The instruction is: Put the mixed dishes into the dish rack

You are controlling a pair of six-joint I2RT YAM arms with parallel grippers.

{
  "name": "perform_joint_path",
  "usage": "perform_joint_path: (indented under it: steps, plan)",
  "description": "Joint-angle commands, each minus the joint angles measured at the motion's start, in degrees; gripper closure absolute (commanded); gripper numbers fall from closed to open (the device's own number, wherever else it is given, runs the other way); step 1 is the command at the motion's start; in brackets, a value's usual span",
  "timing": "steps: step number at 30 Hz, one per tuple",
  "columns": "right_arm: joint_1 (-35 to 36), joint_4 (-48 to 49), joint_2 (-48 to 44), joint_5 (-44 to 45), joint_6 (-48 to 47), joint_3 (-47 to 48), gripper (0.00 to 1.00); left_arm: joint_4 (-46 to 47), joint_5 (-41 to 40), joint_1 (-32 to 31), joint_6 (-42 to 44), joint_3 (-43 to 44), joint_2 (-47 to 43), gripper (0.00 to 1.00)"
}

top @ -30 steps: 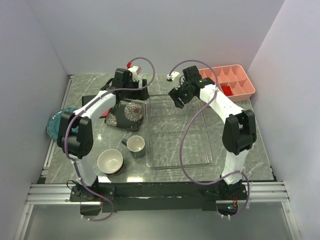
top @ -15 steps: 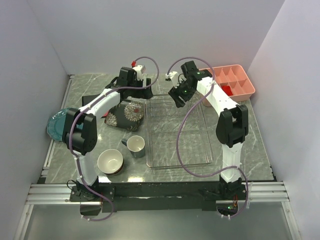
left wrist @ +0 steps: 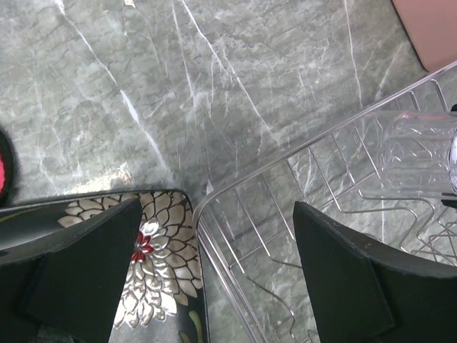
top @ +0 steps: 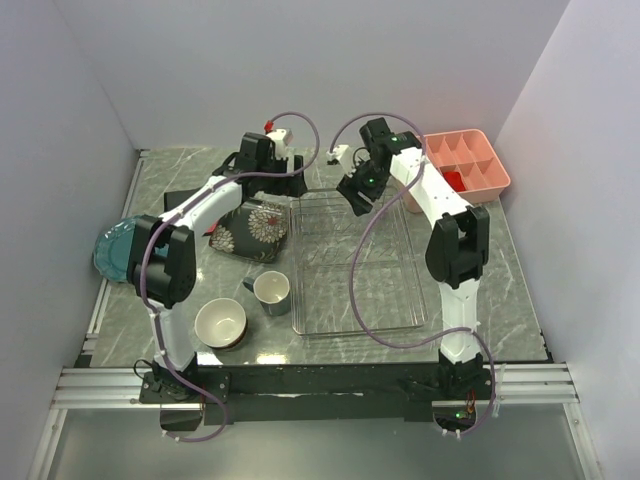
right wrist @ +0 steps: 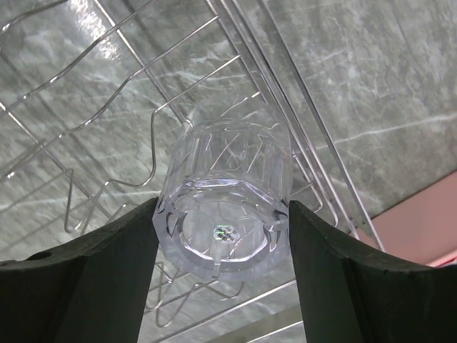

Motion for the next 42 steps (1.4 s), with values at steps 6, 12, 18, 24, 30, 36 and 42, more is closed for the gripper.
perform_joint_path:
  steps: [6, 12, 18, 24, 30, 36, 42]
  plan:
    - [-0.54, -12.07, 5.90, -1.37, -10.62, 7.75, 0.73, 1.05, -0.67, -2.30, 0.82, 4.20, 3.12, 0.07]
    - [-0.37, -9.18, 6.35, -1.38, -8.51, 6.79, 0.68, 0.61, -1.90, -3.18, 1.00, 7.36, 6.71, 0.07]
    - [0.25, -1.54, 2.84, 1.08, -7.90, -1.11, 0.54, 0.17, -2.78, -2.92, -0.94, 8.68, 6.82, 0.08]
    - [1.48, 5.50, -1.20, 1.53, -3.60, -5.51, 0.11, 0.08, -3.13, -1.34, -2.43, 7.80, 3.74, 0.07]
    - [1.57, 12.62, -7.88, 3.81, -1.30, -11.23, 0.00, 0.17, -3.92, -0.19, -1.03, 7.71, 1.19, 0.06]
    - [1.39, 12.80, -13.15, 3.29, 0.02, -12.12, 0.00, 0.43, -4.10, 0.25, 0.38, 9.03, -0.92, 0.04]
    - [1.39, 10.17, -17.99, 3.46, 0.63, -13.52, 0.00, -0.79, -4.72, 1.39, 2.40, 10.35, -3.46, 0.03]
